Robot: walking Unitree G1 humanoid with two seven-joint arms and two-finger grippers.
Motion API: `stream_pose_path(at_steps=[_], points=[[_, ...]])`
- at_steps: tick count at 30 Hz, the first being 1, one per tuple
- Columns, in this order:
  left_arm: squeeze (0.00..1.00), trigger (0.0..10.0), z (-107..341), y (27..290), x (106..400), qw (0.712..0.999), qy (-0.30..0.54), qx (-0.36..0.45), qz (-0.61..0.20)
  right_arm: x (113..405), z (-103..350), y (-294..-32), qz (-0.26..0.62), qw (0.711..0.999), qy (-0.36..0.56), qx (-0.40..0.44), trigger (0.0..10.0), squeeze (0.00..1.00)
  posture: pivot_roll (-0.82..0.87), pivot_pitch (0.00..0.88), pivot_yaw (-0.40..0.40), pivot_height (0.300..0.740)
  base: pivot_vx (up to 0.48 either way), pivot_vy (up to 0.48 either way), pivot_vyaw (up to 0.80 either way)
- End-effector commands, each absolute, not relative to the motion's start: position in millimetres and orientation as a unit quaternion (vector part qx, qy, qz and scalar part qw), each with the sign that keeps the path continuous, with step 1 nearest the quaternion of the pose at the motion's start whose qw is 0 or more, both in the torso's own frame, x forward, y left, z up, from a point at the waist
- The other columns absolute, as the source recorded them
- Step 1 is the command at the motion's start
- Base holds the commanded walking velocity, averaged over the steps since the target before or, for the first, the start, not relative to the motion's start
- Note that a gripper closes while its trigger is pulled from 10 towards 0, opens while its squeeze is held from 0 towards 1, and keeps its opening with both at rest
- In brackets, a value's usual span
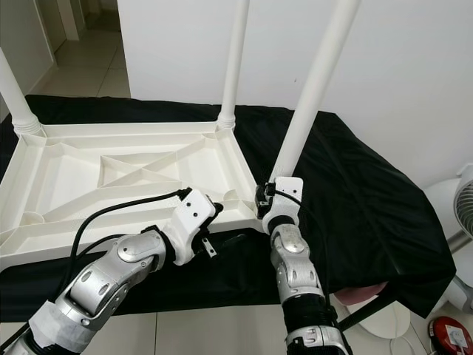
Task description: Building children table
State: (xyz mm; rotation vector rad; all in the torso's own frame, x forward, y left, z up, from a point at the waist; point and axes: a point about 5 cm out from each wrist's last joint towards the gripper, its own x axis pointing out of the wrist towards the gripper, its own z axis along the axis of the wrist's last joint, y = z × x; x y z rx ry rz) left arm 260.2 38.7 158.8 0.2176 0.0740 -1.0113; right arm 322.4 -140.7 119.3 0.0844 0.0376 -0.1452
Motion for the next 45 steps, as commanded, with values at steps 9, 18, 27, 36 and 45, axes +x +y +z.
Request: stream_pose_path(at_steps=[9,18,27,36,45], points=[[0.0,10.0,156.4,33.8,256.8,0.851,0.043,0.105,-0.512,312.1,98.9,-150.8,-0.129,0.988,0.074,0.026,10.0,0.0,0.0,0.0,-0.107,0.74,0.0,0.0,0.0],[0.0,10.0,155.4,33.0,255.3,0.851,0.043,0.105,-0.513,314.3,111.2,-154.7,-0.094,0.994,0.032,0.046,10.0,1.0,0.01,0.0,-0.116,0.74,0.0,0.0,0.0],[0.0,10.0,154.2,36.2,254.9,0.853,0.046,0.108,-0.509,313.8,110.3,-171.3,-0.018,0.999,0.021,0.039,10.0,1.0,0.02,0.0,-0.118,0.74,0.0,0.0,0.0],[0.0,10.0,154.9,35.2,256.6,0.852,0.044,0.11,-0.51,310.7,113.4,-173.9,0.156,0.988,0.0,-0.006,10.0,0.0,0.02,0.0,-0.114,0.74,0.0,0.0,0.0],[0.0,10.0,156.3,35.2,257.7,0.85,0.042,0.112,-0.513,319.1,118.8,-173.2,0.269,0.963,-0.004,-0.023,10.0,0.0,0.02,0.0,-0.104,0.74,0.0,0.0,0.0]])
